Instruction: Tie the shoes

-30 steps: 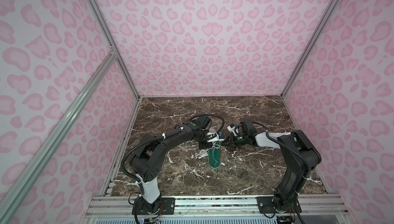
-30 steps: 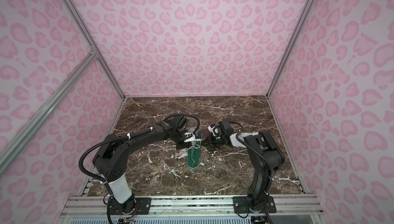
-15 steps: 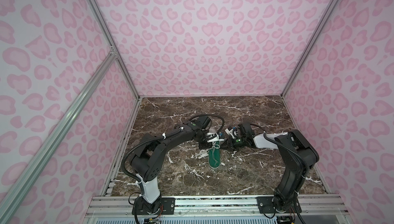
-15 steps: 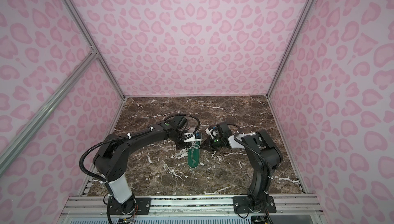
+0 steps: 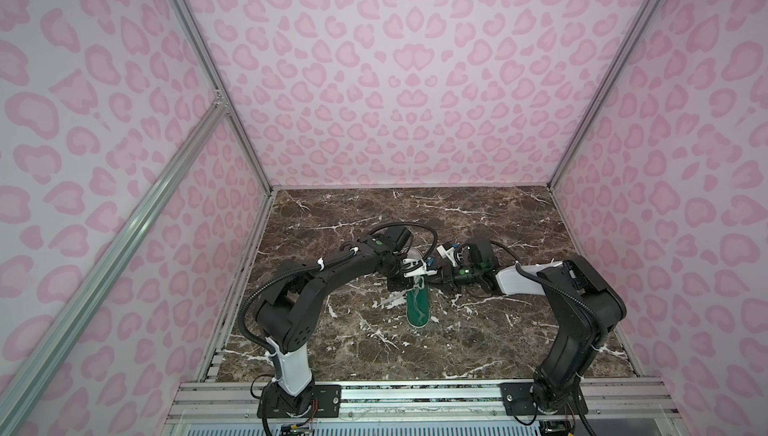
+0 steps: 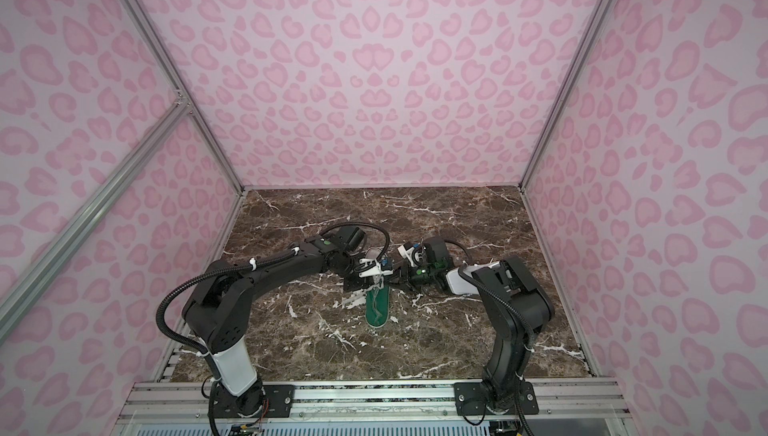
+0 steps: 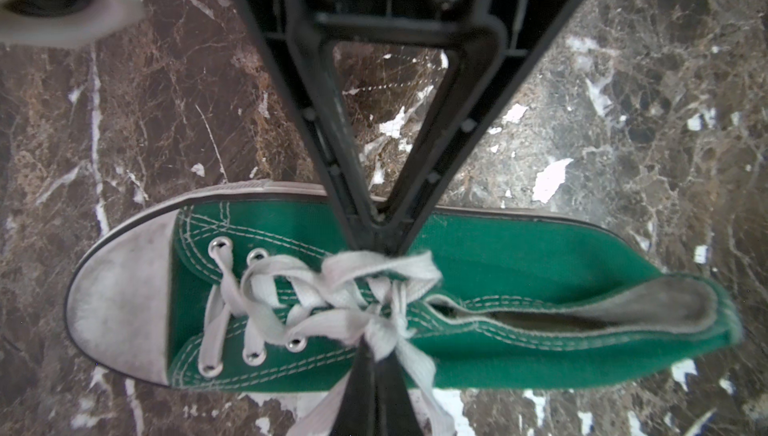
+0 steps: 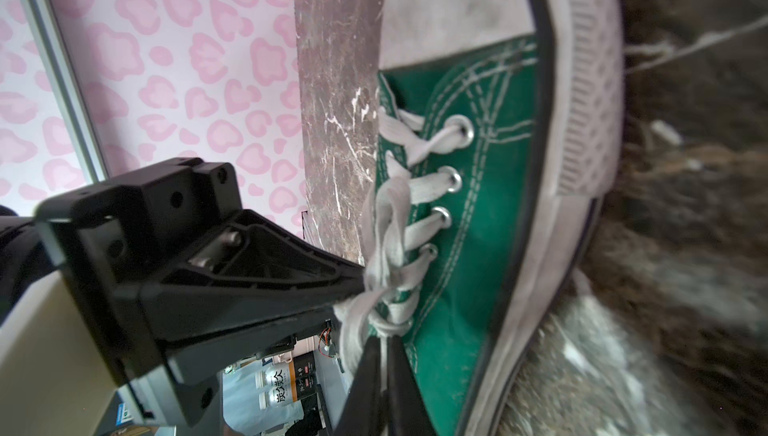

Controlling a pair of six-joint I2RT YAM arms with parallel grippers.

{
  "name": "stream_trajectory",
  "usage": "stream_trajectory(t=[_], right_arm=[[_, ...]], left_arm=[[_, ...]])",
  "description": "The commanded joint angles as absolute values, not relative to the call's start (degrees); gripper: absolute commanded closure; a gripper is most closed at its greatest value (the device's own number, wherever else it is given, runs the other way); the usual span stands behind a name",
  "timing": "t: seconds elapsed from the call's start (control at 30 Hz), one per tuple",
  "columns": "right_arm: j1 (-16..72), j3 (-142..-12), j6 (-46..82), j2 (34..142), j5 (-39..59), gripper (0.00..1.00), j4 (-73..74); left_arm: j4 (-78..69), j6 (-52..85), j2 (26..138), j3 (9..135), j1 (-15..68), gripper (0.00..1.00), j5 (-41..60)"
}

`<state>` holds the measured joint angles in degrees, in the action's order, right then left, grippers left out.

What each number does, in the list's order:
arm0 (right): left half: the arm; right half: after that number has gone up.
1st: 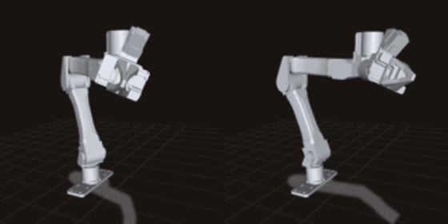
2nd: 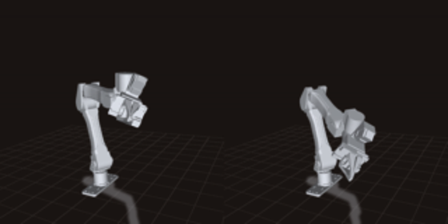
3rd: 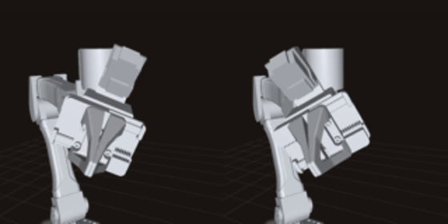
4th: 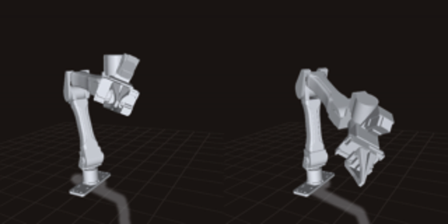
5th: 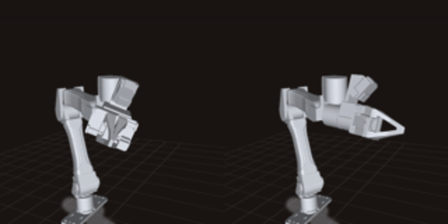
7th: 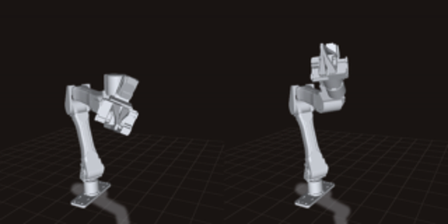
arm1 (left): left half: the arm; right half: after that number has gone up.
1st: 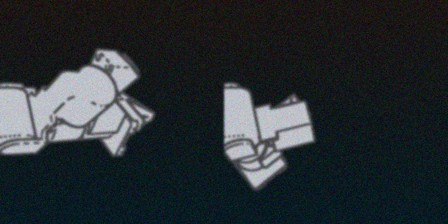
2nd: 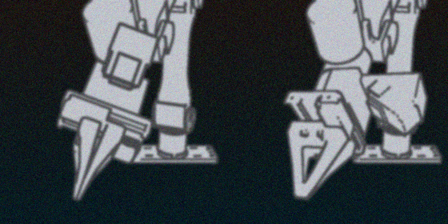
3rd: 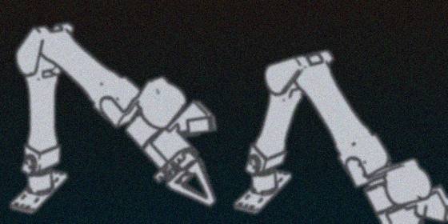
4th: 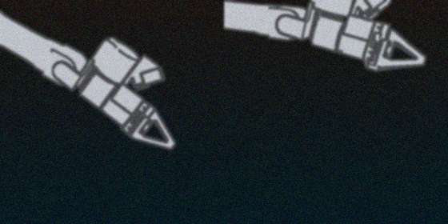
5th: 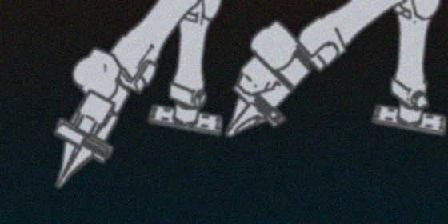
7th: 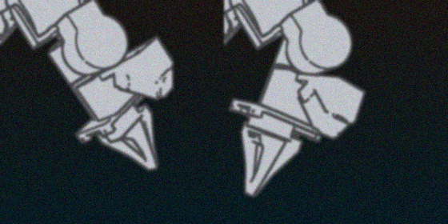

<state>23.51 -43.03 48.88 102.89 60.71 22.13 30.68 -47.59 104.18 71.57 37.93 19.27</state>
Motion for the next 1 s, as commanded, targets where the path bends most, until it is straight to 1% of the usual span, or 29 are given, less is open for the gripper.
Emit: stream_trajectory(t=[0.0,0.23,0.43,0.87,0.97], right_arm=[[24.0,-42.9,50.9,103.4,62.3,0.92,27.2],[24.0,-43.0,51.1,104.8,61.2,0.89,27.3],[23.2,-42.7,51.2,106.2,59.4,0.90,27.0],[24.4,-42.2,53.8,106.7,62.2,0.92,32.6],[24.6,-42.0,54.0,106.7,62.2,0.90,32.8]], left_arm=[[31.4,-47.2,104.6,71.9,38.0,0.97,19.8],[31.5,-47.0,104.6,71.8,38.0,0.97,19.8],[31.5,-46.9,104.8,71.9,37.9,0.97,19.9],[31.6,-46.6,105.4,72.2,37.9,0.97,20.0],[31.6,-46.3,105.3,72.2,38.0,0.97,20.0]])
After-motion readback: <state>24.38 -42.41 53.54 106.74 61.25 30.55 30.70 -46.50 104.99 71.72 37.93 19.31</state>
